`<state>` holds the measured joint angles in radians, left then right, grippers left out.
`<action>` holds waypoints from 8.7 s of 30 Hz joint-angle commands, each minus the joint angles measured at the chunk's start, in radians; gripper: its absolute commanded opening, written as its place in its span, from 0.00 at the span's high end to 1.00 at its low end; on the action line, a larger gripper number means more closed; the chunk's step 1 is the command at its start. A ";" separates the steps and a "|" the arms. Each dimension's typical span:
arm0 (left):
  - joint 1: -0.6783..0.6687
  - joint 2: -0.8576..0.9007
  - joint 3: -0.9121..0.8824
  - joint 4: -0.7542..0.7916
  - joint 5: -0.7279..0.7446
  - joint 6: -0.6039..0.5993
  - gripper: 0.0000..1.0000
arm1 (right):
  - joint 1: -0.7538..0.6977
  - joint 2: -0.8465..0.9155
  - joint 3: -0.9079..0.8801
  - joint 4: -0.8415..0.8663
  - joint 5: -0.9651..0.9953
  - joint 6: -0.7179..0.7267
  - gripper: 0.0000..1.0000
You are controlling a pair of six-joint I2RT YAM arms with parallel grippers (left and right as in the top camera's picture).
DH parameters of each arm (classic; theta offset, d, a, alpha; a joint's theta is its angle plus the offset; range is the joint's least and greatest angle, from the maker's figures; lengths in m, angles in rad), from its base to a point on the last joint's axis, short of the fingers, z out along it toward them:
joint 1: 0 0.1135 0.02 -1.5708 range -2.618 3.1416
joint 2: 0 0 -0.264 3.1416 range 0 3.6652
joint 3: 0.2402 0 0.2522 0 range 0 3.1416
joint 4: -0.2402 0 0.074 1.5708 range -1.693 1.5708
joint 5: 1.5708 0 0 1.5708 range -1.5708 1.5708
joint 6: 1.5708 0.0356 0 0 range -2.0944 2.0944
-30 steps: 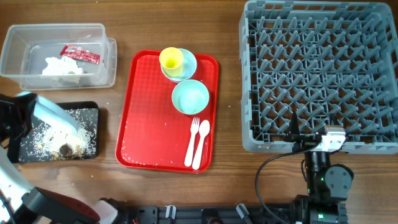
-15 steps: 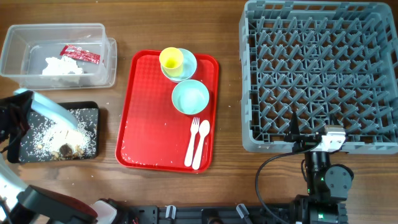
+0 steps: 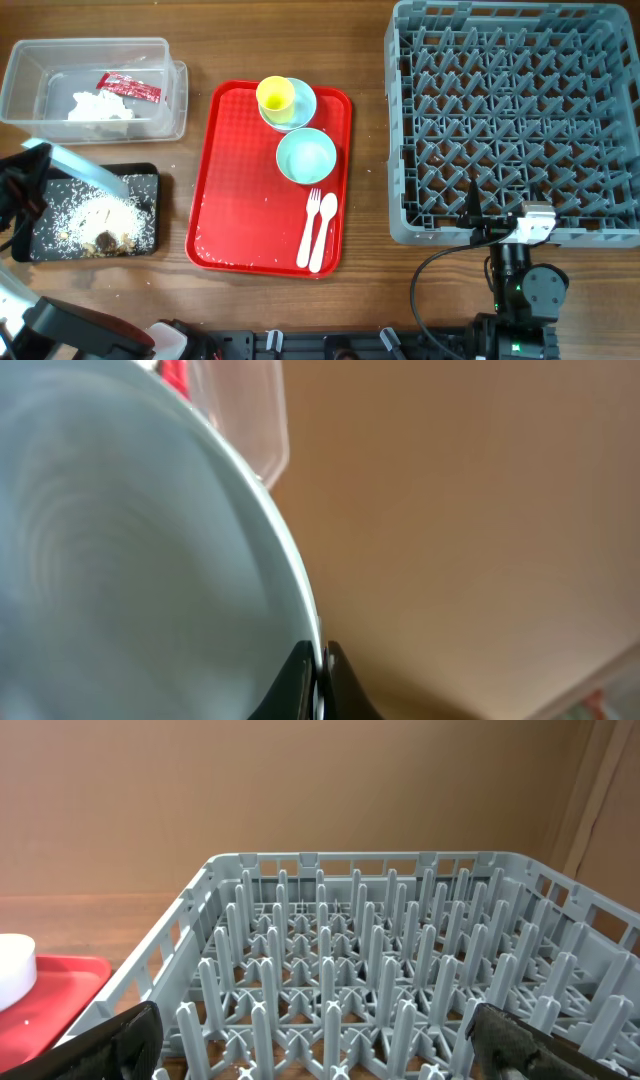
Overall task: Sort waste into correct bins and load items into the dishwasher rack
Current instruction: 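Carry the emptied plate back and set it on the red tray, then withdraw left gripper to the left side, then reach right gripper to the light-blue bowl and grasp its rim, then lift the bowl with right gripper and place it in the rack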
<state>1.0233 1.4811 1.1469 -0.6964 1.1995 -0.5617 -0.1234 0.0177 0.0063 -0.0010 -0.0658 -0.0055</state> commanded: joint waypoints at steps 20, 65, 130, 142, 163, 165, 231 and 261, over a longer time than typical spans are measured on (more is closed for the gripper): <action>-0.690 -0.333 -0.001 -0.465 -0.549 0.059 0.96 | -0.005 -0.004 -0.001 0.002 0.013 -0.014 0.00; -0.618 -0.253 0.082 -0.628 -1.276 -0.232 0.00 | -0.005 -0.004 -0.001 0.002 0.013 -0.014 0.01; -0.248 -0.113 0.082 -0.470 -1.204 -0.239 0.00 | 1.043 1.836 1.806 -0.989 -0.146 0.213 0.00; -0.248 -0.113 0.082 -0.470 -1.204 -0.239 0.00 | 1.042 1.892 1.712 -0.924 0.241 0.483 0.16; -0.248 -0.113 0.082 -0.470 -1.204 -0.239 0.00 | 0.991 2.168 1.701 -0.763 0.299 0.555 0.49; -0.248 -0.113 0.082 -0.470 -1.204 -0.239 0.00 | 0.988 2.168 1.701 -0.737 0.293 0.555 0.49; -0.248 -0.113 0.082 -0.470 -1.204 -0.239 0.00 | 0.180 1.595 1.650 -0.817 -0.464 0.278 0.96; -0.248 -0.113 0.082 -0.470 -1.204 -0.239 0.00 | -0.230 2.120 1.641 -0.083 -1.366 0.793 0.96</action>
<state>0.7700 1.3689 1.2186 -1.1660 -0.0021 -0.7986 -0.3458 2.1349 1.6436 -0.0826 -1.3922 0.7643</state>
